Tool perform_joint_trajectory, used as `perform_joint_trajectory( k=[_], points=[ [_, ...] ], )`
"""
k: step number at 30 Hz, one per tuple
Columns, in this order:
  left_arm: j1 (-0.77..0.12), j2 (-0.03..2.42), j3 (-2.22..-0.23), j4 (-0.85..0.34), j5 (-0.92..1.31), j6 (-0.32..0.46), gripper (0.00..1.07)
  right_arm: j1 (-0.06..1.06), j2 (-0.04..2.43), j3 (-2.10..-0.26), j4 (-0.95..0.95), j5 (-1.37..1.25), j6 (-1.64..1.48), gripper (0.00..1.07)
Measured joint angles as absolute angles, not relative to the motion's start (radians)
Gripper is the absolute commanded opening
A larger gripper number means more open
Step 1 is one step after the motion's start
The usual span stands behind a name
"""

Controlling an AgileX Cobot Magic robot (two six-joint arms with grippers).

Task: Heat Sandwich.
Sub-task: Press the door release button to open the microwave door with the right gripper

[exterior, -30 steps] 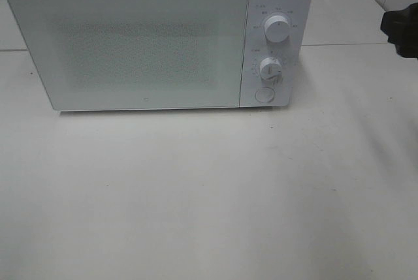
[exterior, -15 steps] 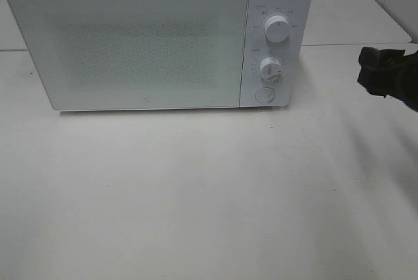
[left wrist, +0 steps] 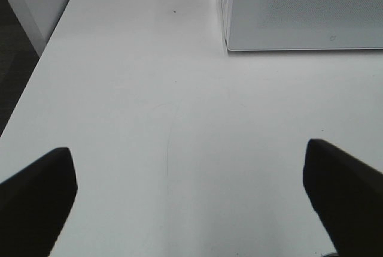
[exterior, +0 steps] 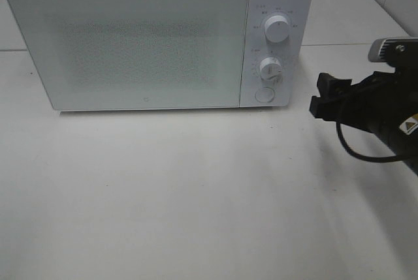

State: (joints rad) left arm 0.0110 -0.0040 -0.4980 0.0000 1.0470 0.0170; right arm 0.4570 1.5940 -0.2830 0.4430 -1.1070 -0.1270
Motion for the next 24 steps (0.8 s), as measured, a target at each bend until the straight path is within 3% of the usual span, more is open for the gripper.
perform_joint_trajectory(
  k=[14, 24],
  points=[
    [0.011, -0.004, -0.498, 0.000, 1.047, 0.017, 0.98, 0.676, 1.777, -0.356, 0.614, -1.146, -0.132, 0.76],
    [0.011, -0.004, -0.498, 0.000, 1.047, 0.017, 0.98, 0.708, 1.811, -0.378, 0.638, -1.145, -0.101, 0.76]
  ],
)
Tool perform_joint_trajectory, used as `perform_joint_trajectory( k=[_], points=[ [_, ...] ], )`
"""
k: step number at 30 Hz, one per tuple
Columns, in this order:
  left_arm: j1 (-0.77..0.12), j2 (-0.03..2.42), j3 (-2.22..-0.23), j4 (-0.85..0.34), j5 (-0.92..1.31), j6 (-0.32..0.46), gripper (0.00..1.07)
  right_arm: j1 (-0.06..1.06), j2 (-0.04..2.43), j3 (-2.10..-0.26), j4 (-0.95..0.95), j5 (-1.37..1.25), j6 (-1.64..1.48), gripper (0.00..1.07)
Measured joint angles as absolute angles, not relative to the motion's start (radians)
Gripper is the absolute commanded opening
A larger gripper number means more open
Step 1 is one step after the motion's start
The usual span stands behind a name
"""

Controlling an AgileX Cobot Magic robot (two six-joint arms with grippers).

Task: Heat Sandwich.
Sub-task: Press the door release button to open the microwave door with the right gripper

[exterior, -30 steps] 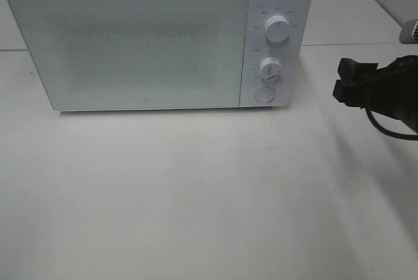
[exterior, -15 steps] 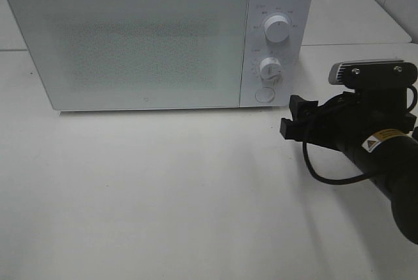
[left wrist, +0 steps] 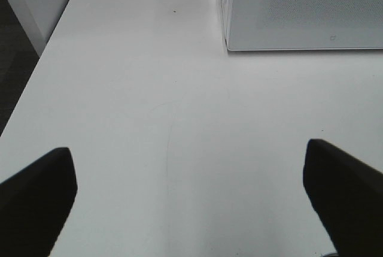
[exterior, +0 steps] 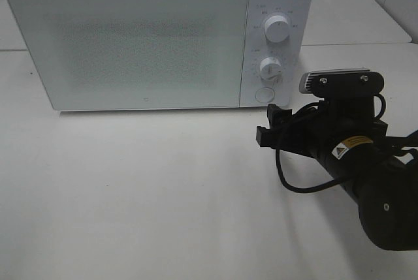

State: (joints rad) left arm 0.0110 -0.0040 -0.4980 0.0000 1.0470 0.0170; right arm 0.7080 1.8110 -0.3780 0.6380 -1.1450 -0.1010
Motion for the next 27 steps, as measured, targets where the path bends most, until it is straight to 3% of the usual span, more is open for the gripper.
perform_joint_trajectory(
  k=[11, 22, 27],
  points=[
    [0.011, -0.004, -0.498, 0.000, 1.047, 0.017, 0.98, 0.708, 1.811, -0.378, 0.645, -1.145, 0.212, 0.76],
    [0.011, -0.004, -0.498, 0.000, 1.047, 0.017, 0.98, 0.708, 1.811, -0.378, 0.645, -1.145, 0.837, 0.74],
    [0.011, -0.004, -0.498, 0.000, 1.047, 0.017, 0.98, 0.708, 1.811, -0.378, 0.654, -1.141, 1.158, 0.65]
  ],
)
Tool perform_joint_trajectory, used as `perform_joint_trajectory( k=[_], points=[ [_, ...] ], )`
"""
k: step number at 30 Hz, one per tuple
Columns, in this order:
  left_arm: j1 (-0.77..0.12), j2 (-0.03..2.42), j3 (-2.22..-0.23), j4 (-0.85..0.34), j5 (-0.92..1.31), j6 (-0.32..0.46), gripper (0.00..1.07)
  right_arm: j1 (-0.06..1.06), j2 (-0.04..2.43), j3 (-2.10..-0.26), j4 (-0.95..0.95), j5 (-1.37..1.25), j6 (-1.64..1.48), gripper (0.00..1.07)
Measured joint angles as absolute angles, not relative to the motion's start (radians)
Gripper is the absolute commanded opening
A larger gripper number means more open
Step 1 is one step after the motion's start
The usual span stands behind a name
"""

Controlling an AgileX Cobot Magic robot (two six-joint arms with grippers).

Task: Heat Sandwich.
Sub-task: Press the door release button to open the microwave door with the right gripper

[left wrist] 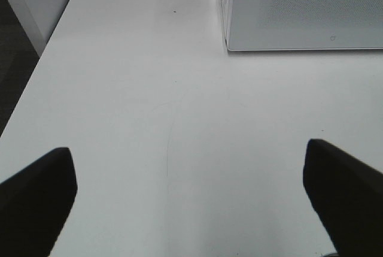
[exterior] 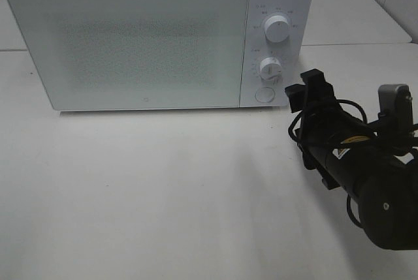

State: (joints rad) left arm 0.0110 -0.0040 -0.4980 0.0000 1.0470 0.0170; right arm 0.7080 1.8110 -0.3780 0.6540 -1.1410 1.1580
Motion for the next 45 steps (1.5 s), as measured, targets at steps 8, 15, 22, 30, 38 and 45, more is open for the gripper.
perform_joint_trajectory(
  k=[8, 15, 22, 30, 38, 45],
  points=[
    [0.011, -0.004, -0.498, 0.000, 1.047, 0.017, 0.98, 0.708, 1.811, -0.378, 0.724, -1.114, 1.397, 0.30],
    [0.011, -0.004, -0.498, 0.000, 1.047, 0.017, 0.98, 0.708, 1.811, -0.378, 0.732, -1.108, 1.413, 0.00],
    [0.011, -0.004, -0.498, 0.000, 1.047, 0.017, 0.98, 0.708, 1.811, -0.378, 0.718, -1.040, 1.405, 0.00],
    [0.011, -0.004, -0.498, 0.000, 1.047, 0.017, 0.98, 0.688, 1.811, -0.410, 0.678, -0.968, 1.385, 0.00],
    [0.011, -0.004, -0.498, 0.000, 1.047, 0.017, 0.98, 0.607, 1.812, -0.494, 0.593, -0.877, 1.334, 0.00],
    [0.011, -0.004, -0.498, 0.000, 1.047, 0.017, 0.98, 0.541, 1.843, -0.584, 0.547, -0.819, 1.284, 0.00]
  ],
)
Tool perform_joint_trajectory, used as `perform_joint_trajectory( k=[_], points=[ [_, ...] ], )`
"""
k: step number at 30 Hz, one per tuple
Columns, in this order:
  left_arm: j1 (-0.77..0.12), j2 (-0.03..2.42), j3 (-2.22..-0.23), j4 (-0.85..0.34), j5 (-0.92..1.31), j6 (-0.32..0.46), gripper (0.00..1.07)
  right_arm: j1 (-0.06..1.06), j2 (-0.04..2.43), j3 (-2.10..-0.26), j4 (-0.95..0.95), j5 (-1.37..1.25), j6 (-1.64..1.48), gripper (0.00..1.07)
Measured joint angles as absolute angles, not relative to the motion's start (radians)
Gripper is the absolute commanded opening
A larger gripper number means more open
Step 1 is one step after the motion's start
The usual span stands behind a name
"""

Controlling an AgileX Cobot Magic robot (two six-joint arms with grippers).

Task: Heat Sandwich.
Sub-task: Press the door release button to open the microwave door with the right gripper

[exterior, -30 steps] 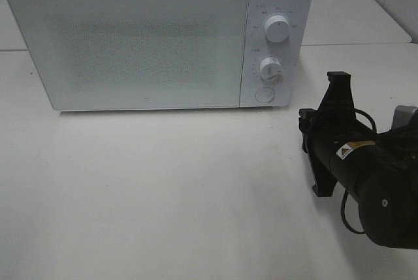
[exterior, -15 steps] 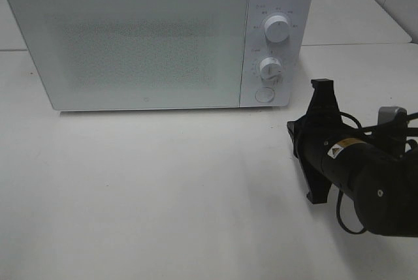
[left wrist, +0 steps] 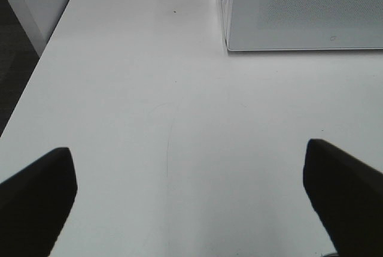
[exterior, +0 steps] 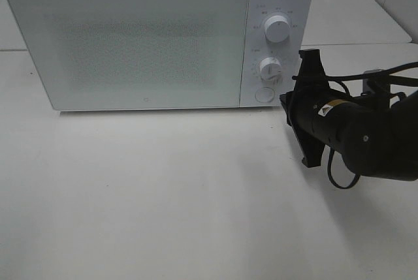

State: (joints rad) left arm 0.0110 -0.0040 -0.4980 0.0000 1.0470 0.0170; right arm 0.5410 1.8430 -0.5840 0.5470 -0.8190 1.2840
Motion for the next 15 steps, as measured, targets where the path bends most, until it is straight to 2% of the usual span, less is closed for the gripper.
perform_joint_trajectory(
  k=[15],
  points=[
    [0.011, -0.004, -0.498, 0.000, 1.047, 0.017, 0.98, 0.510, 2.001, -0.723, 0.536, -0.804, 1.312, 0.00]
  ],
)
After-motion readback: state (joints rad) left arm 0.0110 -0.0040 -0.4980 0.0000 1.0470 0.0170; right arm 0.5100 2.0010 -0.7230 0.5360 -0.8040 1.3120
